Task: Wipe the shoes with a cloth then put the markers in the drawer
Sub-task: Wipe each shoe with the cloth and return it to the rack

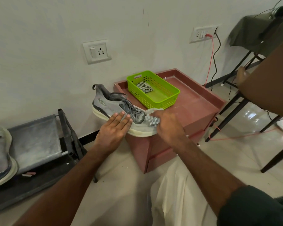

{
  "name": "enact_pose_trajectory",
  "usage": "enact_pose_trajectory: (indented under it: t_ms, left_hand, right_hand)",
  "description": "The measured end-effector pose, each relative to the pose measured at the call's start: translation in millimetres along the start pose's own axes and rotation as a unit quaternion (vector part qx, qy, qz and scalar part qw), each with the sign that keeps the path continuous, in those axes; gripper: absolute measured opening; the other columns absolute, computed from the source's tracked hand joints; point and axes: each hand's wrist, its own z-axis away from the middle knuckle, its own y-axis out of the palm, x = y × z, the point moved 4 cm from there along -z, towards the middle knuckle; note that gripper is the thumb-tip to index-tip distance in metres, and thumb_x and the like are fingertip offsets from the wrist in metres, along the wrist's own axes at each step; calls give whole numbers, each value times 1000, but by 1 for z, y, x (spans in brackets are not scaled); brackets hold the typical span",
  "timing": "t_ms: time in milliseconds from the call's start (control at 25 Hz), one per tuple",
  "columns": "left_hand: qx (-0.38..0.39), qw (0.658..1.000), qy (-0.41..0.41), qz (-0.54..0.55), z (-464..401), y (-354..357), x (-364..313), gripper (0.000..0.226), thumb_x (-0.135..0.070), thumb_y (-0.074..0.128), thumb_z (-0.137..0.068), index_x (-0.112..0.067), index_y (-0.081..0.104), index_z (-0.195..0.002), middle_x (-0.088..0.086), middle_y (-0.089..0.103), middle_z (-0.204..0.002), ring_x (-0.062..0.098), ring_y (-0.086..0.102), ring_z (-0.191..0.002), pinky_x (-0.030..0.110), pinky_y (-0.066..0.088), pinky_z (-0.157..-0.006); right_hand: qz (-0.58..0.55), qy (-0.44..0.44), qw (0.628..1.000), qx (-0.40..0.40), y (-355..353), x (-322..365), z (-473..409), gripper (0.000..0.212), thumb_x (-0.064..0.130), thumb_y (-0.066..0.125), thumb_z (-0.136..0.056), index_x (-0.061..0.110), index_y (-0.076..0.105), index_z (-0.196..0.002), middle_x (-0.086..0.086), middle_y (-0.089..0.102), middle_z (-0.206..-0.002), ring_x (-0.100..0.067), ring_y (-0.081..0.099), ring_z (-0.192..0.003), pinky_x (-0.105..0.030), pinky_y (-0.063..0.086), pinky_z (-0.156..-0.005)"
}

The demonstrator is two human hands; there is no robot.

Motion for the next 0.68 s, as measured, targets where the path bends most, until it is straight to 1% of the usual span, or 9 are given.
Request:
enact_pose_trajectory:
  t_ms: [40, 120, 200, 280, 400, 480, 520, 600, 680]
  left_hand:
    - [-1, 1000, 2, -1, 1, 0, 0, 39, -4, 43, -98, 0, 69, -126, 21, 66, -132, 40, 62, -124, 53, 49, -107]
    - [1, 1000, 0, 1, 5, 0, -1, 38, -4, 45, -96, 0, 69, -125, 21, 67, -131, 39, 63, -124, 53, 50, -106]
    - [-1, 1000, -7, 0, 8, 0, -1, 39, -4, 46, -95, 0, 69, -125, 21, 67, -130, 39, 64, -123, 52, 50, -105]
    - [0, 1000, -1, 2, 7, 0, -1, 39, -4, 45, -95, 0, 69, -125, 21, 67, -130, 39, 64, -122, 53, 51, -104]
    - [-3, 1000, -5, 5, 7, -3, -2, 39, -4, 45, -94, 0, 70, -124, 20, 68, -129, 39, 65, -121, 52, 51, -104]
    - [3, 1000, -14, 8, 10, -2, -1, 38, -4, 49, -92, 0, 70, -123, 21, 69, -127, 40, 66, -119, 52, 50, -104]
    - [6, 1000, -21, 9, 11, -2, 0, 38, -4, 52, -90, 0, 70, -123, 21, 69, -127, 40, 66, -119, 52, 49, -104]
    - [3, 1000, -26, 14, 12, -1, 1, 37, -4, 54, -90, 0, 70, -123, 21, 69, -128, 39, 66, -120, 52, 49, -105]
    - [4, 1000, -21, 15, 8, -2, -1, 39, -5, 49, -92, 0, 70, -124, 20, 68, -128, 39, 65, -121, 52, 49, -105]
  right_hand:
    - [-19, 21, 999, -36, -8, -1, 0, 51, -2, 54, -72, 22, 74, -112, -3, 73, -115, -25, 66, -108, -33, 49, -95]
    - [-15, -52, 998, -42, -15, 6, 9, 54, 1, 51, -68, 26, 73, -111, 2, 71, -120, -21, 62, -116, -44, 37, -112]
    - [12, -156, 983, 95, -1, 23, 31, 54, 10, 49, -72, 29, 72, -117, 4, 66, -131, -20, 55, -128, -48, 32, -115]
    - [-8, -187, 966, 175, 11, 21, 37, 50, 14, 50, -75, 28, 73, -117, 3, 66, -132, -15, 55, -129, -32, 38, -112]
    - [2, -10, 998, 62, -7, -17, 8, 28, 20, 63, -84, 28, 74, -108, 0, 75, -106, -21, 69, -101, -31, 54, -86]
    - [-29, 54, 997, -55, -23, -26, 7, 23, 13, 66, -84, 22, 76, -103, -7, 75, -99, -18, 67, -95, -27, 52, -84]
    - [-77, 17, 993, -86, -27, -15, 13, 29, 3, 64, -81, 15, 76, -105, -10, 75, -104, -8, 62, -98, -15, 46, -90]
    - [-142, -138, 980, -13, -25, 23, 31, 35, -5, 54, -78, 4, 75, -104, -13, 73, -110, 7, 52, -105, 2, 31, -95]
    - [-118, -207, 967, 93, -12, 33, 35, 36, 1, 54, -77, 9, 78, -103, -9, 74, -113, -4, 60, -111, -2, 32, -97]
